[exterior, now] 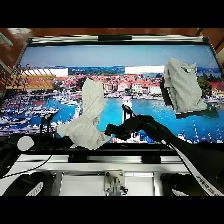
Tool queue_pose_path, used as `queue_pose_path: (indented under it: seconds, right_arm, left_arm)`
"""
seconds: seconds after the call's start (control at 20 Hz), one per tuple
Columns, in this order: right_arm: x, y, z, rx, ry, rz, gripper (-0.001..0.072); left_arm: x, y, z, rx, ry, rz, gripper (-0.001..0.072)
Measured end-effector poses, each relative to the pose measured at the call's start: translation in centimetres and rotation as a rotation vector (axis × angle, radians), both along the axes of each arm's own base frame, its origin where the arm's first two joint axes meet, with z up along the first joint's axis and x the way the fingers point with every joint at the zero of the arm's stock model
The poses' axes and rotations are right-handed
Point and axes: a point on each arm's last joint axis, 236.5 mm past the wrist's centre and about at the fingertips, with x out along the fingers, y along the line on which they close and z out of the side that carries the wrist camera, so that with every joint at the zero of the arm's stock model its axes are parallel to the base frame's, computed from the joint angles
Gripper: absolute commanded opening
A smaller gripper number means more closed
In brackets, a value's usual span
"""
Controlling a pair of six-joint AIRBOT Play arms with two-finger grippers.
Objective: Fold the shirts.
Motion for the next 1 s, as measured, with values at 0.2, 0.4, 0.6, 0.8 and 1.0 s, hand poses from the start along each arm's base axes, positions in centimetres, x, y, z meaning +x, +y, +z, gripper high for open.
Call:
queue_pose_path:
  seconds: [0.2, 0.4, 0.6, 0.8, 1.0]
  right_arm:
    - [0.3, 0.4, -0.2, 0.005, -0.003, -0.024, 0.0676]
    - [-0.3, 1.2, -1.2, -0.004, 0.013, -0.034, 0.0673]
    - [-0.6, 2.5, -1.9, 0.002, 0.010, -0.060, 0.0086]
    - [1.8, 3.4, 0.9, 0.046, -0.087, -0.072, 0.0086]
    - [7.7, 1.5, 11.5, 0.091, -0.417, -0.047, 0.0086]
  left_arm:
    - [0.2, 0.0, -1.6, 0.017, 0.025, -0.033, 0.0137]
    - [0.2, 0.0, -2.1, 0.025, 0.031, -0.059, 0.0033]
    - [0.1, -0.1, -2.1, 0.032, 0.024, -0.099, 0.0033]
    - [2.2, 0.2, 0.7, 0.072, -0.066, -0.176, 0.0032]
    - [7.9, 2.0, 10.5, 0.195, -0.341, -0.222, 0.0032]
